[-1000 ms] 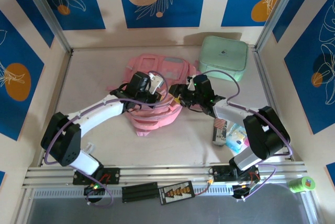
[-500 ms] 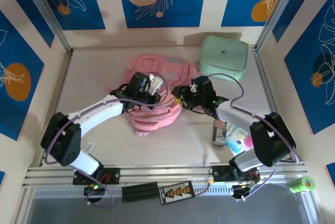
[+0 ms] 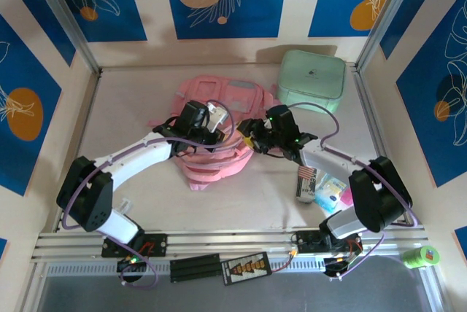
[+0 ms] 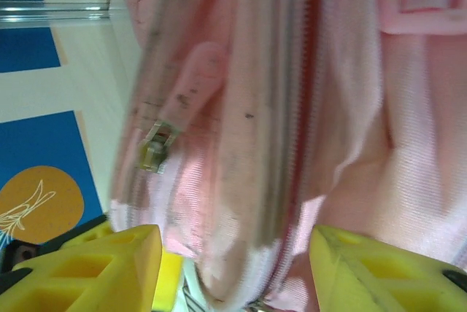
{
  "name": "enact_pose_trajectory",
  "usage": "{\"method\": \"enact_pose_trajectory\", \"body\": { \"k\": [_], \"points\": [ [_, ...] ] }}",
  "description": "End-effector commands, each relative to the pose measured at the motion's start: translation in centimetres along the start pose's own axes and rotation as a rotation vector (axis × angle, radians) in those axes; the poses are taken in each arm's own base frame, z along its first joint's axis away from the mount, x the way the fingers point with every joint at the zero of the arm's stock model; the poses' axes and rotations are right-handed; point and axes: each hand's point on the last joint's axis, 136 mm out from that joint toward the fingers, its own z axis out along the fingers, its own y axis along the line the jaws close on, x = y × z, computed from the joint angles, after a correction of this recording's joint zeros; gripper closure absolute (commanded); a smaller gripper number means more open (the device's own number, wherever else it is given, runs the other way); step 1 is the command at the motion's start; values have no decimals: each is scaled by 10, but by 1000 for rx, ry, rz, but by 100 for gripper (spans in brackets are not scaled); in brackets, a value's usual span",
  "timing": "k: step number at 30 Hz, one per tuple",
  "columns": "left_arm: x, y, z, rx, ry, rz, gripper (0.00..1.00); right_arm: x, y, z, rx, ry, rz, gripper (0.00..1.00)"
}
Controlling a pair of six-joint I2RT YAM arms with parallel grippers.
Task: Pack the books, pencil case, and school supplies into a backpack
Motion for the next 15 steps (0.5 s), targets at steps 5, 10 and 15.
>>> {"method": "enact_pose_trajectory", "body": {
  "k": [5, 10, 15],
  "points": [
    [-22, -4, -18, 6, -102, -13, 100, -3, 11, -9, -32, -22, -25, 47],
    [-18, -8, -18, 30, -94, -11, 100, 4, 34, -1, -109, 63, -46, 48],
    [-17, -12, -16, 55, -90, -6, 100, 5, 43, 2, -147, 78, -51, 47]
  ]
}}
